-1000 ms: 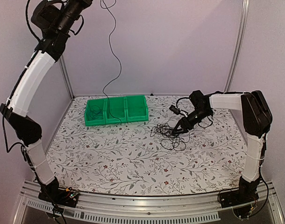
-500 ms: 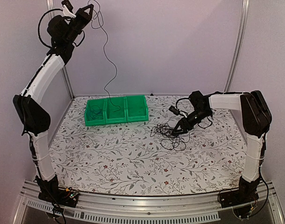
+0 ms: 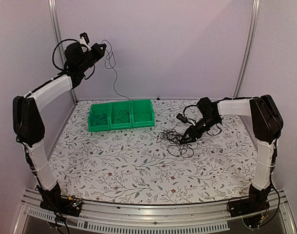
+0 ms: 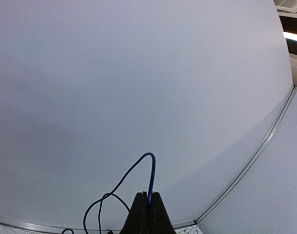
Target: Untangle the cables
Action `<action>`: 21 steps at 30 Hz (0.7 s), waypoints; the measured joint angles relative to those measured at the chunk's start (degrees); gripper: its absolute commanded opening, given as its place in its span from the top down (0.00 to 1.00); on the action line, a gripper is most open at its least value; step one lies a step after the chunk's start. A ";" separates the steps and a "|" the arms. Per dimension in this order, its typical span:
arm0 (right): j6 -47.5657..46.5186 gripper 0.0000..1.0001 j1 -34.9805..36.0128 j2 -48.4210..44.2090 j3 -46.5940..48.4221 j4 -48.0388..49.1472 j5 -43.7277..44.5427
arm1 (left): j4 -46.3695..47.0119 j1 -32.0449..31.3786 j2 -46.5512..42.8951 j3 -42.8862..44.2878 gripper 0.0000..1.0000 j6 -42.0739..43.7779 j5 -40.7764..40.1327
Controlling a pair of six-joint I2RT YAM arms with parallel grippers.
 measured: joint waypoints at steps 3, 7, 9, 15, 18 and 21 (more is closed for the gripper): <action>-0.07 0.38 0.00 0.00 -0.13 0.00 0.15 | -0.52 -0.61 -2.75 -5.99 1.00 1.01 -1.14; -0.04 0.38 0.00 0.00 -0.13 0.00 0.11 | -1.25 -1.62 -5.40 -9.35 1.00 3.34 -2.64; -0.04 0.38 0.00 0.00 -0.13 0.00 0.11 | -1.31 -1.86 -5.73 -9.31 1.00 5.09 -3.72; -0.04 0.38 0.00 0.00 -0.13 -0.02 0.11 | -2.99 -3.23 -4.87 -7.85 1.00 14.71 -10.73; -0.04 0.38 0.00 0.00 -0.28 0.02 0.15 | -4.00 -4.98 -3.10 -5.97 1.00 20.76 -15.43; -0.04 0.38 0.00 0.00 -0.96 0.11 0.35 | -4.76 -6.86 -1.64 -5.33 1.00 25.33 -19.54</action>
